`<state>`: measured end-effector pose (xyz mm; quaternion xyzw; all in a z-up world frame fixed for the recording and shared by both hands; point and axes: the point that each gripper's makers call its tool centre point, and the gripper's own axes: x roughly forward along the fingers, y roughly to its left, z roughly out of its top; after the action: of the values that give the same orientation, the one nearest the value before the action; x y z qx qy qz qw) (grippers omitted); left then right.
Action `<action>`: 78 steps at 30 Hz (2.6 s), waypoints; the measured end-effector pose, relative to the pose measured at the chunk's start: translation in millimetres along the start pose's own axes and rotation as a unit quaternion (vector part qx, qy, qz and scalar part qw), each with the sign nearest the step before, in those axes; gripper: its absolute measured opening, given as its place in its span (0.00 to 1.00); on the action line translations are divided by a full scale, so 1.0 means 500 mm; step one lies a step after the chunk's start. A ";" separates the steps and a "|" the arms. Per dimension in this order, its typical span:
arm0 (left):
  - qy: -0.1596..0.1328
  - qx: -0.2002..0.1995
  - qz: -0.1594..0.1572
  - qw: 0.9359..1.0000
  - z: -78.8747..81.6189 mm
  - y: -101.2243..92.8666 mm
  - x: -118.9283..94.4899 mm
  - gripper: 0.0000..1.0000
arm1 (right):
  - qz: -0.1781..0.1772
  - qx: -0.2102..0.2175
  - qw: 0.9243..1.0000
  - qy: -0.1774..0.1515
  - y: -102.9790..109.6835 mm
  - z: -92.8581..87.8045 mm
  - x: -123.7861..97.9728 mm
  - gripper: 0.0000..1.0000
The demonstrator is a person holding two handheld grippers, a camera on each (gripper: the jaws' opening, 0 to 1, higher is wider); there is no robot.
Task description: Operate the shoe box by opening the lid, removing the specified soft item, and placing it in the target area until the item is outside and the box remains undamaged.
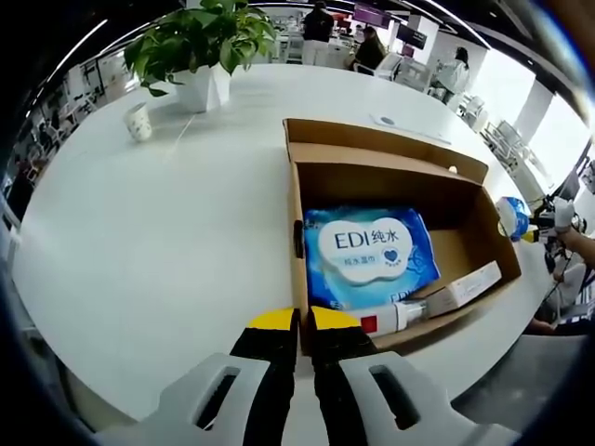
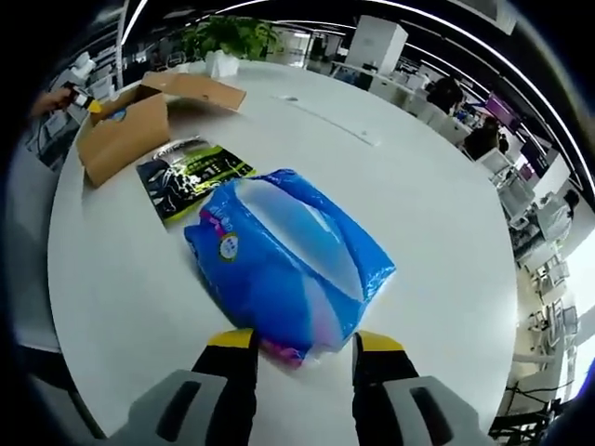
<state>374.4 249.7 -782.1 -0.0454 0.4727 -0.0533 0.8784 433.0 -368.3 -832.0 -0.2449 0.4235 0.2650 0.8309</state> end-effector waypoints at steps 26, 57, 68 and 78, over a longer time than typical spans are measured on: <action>0.001 0.002 0.003 1.000 -0.003 -0.004 -0.004 0.02 | -0.009 0.022 0.999 -0.027 0.051 0.076 -0.078 0.42; -0.003 0.003 0.010 1.000 -0.004 0.000 0.001 0.02 | 0.052 0.025 0.993 -0.099 0.253 0.319 -0.109 0.43; -0.004 0.004 0.011 1.000 -0.004 0.000 0.001 0.02 | 0.099 0.018 0.988 -0.115 0.338 0.406 -0.078 0.41; -0.003 0.005 0.013 1.000 -0.003 -0.001 0.000 0.02 | 0.139 0.019 0.982 -0.127 0.428 0.482 -0.049 0.40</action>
<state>373.0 249.2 -783.0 -0.0348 0.4701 -0.0444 0.8808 420.5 -63.4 -724.9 -0.1318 0.3499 0.3986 0.8374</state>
